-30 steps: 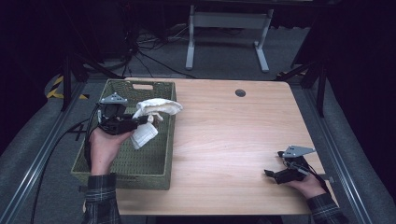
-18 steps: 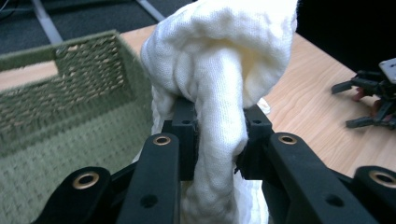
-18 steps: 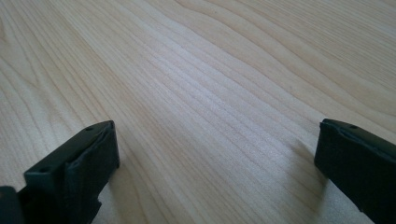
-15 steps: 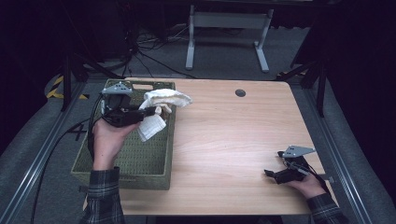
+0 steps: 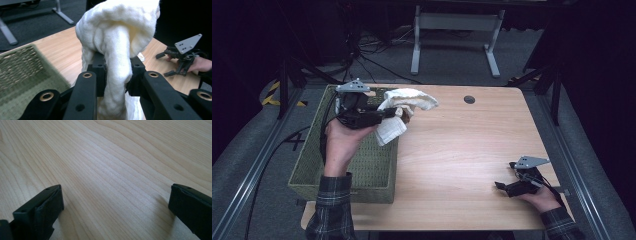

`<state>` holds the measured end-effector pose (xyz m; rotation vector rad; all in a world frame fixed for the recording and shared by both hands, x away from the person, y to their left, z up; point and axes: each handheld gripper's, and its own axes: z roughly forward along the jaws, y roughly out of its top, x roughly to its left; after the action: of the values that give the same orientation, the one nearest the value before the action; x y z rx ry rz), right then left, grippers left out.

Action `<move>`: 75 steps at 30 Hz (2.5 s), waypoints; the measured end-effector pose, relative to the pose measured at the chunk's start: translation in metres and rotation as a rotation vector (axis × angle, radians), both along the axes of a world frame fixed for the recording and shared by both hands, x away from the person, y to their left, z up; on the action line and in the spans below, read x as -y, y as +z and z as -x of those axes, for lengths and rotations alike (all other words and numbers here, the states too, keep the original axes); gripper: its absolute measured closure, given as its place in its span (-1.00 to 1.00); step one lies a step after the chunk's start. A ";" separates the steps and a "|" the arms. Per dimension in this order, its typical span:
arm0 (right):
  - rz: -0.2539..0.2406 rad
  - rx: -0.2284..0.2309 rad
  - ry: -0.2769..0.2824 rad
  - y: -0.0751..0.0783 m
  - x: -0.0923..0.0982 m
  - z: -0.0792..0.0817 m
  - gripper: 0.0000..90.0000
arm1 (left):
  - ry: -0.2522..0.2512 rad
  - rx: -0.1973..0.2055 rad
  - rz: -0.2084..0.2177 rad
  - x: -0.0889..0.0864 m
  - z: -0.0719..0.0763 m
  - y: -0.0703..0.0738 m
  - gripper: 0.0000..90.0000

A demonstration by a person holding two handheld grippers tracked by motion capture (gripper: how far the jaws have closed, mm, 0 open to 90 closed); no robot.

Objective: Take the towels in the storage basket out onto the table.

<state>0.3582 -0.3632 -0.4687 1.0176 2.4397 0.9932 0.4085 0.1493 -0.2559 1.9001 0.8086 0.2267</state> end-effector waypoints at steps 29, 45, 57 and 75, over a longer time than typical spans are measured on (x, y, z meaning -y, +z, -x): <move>-0.001 0.000 0.000 0.000 0.000 0.000 -1.00 | -0.202 -0.028 0.049 0.093 -0.002 -0.015 0.65; -0.002 -0.002 -0.001 0.000 0.000 0.000 -1.00 | -0.278 -0.062 0.003 0.140 -0.003 -0.048 0.65; -0.002 -0.002 0.000 0.000 0.000 0.000 -1.00 | -0.319 -0.089 -0.057 0.170 -0.005 -0.082 0.65; 0.001 0.001 0.004 0.000 0.000 -0.001 -1.00 | -0.366 -0.133 -0.130 0.196 -0.009 -0.141 0.64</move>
<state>0.3591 -0.3632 -0.4687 1.0122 2.4418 0.9930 0.4171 -0.0467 -0.3964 2.1644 0.5280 -0.0762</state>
